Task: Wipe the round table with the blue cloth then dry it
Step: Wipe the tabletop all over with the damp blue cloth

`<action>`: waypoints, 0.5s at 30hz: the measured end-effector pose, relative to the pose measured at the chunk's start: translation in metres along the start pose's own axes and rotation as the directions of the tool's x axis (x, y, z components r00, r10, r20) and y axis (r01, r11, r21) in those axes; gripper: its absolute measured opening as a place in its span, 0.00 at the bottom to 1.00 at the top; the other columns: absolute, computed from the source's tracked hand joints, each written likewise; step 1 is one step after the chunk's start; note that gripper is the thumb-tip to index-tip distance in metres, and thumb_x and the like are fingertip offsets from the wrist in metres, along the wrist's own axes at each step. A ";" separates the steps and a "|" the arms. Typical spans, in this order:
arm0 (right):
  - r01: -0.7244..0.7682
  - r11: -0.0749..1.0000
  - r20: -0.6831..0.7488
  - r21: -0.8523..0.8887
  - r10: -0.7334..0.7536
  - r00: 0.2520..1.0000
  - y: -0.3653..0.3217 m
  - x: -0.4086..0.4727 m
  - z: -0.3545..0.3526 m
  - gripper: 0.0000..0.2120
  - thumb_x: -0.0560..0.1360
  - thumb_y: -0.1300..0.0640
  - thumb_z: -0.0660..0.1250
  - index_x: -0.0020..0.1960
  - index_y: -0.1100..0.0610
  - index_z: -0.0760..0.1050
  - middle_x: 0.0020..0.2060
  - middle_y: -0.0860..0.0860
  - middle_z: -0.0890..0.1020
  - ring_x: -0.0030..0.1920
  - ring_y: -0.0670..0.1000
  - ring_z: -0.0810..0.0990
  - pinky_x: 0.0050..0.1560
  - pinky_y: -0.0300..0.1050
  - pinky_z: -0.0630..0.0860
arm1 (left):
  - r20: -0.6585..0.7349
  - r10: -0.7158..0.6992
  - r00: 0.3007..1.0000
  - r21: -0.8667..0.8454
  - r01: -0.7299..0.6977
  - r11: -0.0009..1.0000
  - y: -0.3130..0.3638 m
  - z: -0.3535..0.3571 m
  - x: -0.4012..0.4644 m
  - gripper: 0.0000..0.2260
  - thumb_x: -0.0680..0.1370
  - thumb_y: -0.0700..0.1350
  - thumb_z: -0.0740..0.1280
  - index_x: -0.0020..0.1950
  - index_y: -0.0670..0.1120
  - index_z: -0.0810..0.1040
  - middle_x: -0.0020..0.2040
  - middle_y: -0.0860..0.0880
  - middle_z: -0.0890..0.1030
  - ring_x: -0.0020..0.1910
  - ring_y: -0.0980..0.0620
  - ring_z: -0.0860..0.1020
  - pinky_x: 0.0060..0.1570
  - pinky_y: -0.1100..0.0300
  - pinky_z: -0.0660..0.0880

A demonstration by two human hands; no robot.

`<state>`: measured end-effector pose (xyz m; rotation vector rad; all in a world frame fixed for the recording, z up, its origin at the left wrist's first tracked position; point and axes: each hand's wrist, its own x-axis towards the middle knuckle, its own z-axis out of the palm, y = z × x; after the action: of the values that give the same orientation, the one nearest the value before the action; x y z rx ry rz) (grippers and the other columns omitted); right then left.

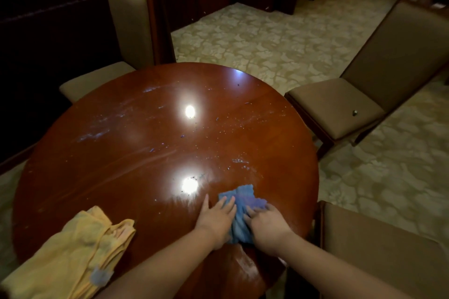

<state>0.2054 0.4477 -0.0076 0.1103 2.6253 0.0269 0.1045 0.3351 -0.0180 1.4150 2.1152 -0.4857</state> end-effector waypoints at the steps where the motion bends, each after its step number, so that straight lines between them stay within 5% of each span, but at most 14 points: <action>1: -0.002 1.000 -0.021 -0.001 0.002 1.000 0.008 0.007 -0.004 0.20 0.79 0.53 0.56 0.70 0.56 0.66 0.71 0.54 0.67 0.67 0.54 0.69 0.68 0.51 0.57 | -0.010 -0.007 1.000 -0.017 0.007 1.000 -0.002 -0.006 0.005 0.35 0.79 0.56 0.60 0.78 0.46 0.45 0.79 0.50 0.41 0.77 0.51 0.44 0.71 0.36 0.43; 5: 0.037 0.999 -0.057 0.025 -0.036 0.998 0.038 0.039 -0.017 0.21 0.79 0.53 0.57 0.72 0.52 0.64 0.74 0.51 0.64 0.71 0.51 0.65 0.70 0.51 0.54 | -0.023 -0.093 0.995 -0.083 0.091 0.992 -0.015 -0.033 0.028 0.36 0.78 0.58 0.60 0.78 0.46 0.46 0.79 0.50 0.43 0.77 0.51 0.47 0.71 0.38 0.42; 10: 0.049 0.998 -0.031 -0.032 -0.050 0.998 0.042 0.007 -0.011 0.17 0.79 0.55 0.55 0.66 0.53 0.70 0.64 0.52 0.73 0.62 0.55 0.74 0.64 0.49 0.61 | -0.001 -0.070 0.998 0.023 0.070 0.997 0.007 -0.025 0.016 0.36 0.79 0.58 0.58 0.78 0.45 0.44 0.79 0.49 0.42 0.77 0.49 0.46 0.72 0.39 0.40; 15: 0.032 0.998 -0.093 0.049 -0.027 0.995 0.065 0.012 -0.001 0.23 0.79 0.54 0.56 0.73 0.53 0.63 0.74 0.51 0.64 0.70 0.51 0.66 0.67 0.49 0.60 | -0.004 -0.106 0.994 -0.024 0.106 0.994 0.015 -0.035 0.030 0.36 0.79 0.59 0.57 0.79 0.46 0.43 0.79 0.49 0.41 0.77 0.50 0.44 0.71 0.39 0.38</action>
<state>0.1986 0.5133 -0.0099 0.0894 2.7206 -0.0459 0.1012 0.3826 -0.0089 1.2970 2.2017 -0.4959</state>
